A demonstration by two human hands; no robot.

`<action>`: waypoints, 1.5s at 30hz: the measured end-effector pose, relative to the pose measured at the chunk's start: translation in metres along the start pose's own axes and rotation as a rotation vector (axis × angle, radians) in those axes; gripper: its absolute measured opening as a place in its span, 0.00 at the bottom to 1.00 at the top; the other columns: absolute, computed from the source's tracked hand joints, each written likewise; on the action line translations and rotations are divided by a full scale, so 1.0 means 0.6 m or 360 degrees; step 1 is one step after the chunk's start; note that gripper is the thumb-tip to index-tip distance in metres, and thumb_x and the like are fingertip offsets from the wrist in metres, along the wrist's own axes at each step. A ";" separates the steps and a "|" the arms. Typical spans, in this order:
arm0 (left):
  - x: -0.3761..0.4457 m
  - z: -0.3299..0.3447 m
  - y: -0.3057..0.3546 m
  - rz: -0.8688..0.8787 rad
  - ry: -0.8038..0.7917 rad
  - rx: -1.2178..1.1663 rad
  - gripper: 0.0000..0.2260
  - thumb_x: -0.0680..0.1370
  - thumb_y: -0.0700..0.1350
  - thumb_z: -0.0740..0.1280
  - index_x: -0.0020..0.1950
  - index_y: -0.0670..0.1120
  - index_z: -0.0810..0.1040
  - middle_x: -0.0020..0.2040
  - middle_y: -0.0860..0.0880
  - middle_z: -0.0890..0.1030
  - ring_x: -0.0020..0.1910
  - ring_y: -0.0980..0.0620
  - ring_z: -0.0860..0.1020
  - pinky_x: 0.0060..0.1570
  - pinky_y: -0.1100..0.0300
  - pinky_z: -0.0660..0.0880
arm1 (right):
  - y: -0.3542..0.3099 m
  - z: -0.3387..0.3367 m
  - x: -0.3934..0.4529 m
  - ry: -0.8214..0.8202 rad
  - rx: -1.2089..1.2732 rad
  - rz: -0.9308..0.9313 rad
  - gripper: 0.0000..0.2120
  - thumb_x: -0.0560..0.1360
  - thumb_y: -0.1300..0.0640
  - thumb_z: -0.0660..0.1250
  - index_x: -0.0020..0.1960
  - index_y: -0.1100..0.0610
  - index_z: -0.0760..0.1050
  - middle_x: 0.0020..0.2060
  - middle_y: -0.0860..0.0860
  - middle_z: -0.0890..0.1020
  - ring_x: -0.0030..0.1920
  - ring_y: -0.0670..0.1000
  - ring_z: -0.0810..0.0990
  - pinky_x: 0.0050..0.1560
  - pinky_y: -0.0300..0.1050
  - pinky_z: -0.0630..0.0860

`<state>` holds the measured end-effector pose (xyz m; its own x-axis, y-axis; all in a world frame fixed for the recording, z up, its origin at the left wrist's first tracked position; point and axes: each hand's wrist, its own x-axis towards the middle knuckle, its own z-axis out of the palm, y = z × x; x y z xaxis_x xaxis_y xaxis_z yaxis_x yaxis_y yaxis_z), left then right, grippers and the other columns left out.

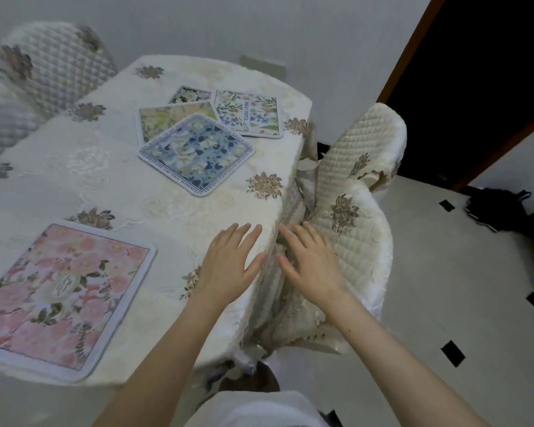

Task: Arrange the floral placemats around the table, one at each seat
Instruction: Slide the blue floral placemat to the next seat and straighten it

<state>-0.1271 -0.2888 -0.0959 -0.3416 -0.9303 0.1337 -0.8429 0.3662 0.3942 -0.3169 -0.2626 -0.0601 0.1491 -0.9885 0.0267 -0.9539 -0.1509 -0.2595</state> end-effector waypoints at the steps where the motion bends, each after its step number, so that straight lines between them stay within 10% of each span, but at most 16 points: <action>1: 0.011 0.003 0.004 -0.0023 0.0010 0.0003 0.25 0.79 0.60 0.50 0.74 0.53 0.60 0.73 0.48 0.67 0.74 0.46 0.61 0.72 0.48 0.58 | 0.011 -0.003 0.013 -0.0023 -0.0004 -0.0026 0.27 0.80 0.41 0.50 0.76 0.48 0.56 0.75 0.50 0.63 0.76 0.53 0.55 0.74 0.56 0.54; 27: 0.145 0.091 0.341 -0.1044 0.0297 0.0313 0.25 0.78 0.60 0.50 0.74 0.53 0.61 0.72 0.48 0.68 0.72 0.45 0.62 0.71 0.49 0.59 | 0.358 -0.116 0.204 -0.0242 0.0250 -0.1024 0.26 0.78 0.43 0.55 0.75 0.50 0.60 0.72 0.52 0.68 0.74 0.57 0.61 0.72 0.58 0.60; 45: 0.353 0.082 0.184 -0.1198 0.0447 0.0366 0.25 0.78 0.59 0.52 0.73 0.52 0.63 0.71 0.48 0.69 0.72 0.45 0.64 0.70 0.50 0.61 | 0.324 -0.079 0.498 -0.0326 0.0127 -0.1299 0.25 0.80 0.44 0.53 0.75 0.51 0.60 0.73 0.53 0.66 0.74 0.57 0.60 0.73 0.58 0.59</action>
<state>-0.3128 -0.4443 -0.0688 0.4374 -0.8879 0.1425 -0.8787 -0.3883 0.2778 -0.4700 -0.5878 -0.0568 0.8351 -0.5466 0.0615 -0.5063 -0.8076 -0.3024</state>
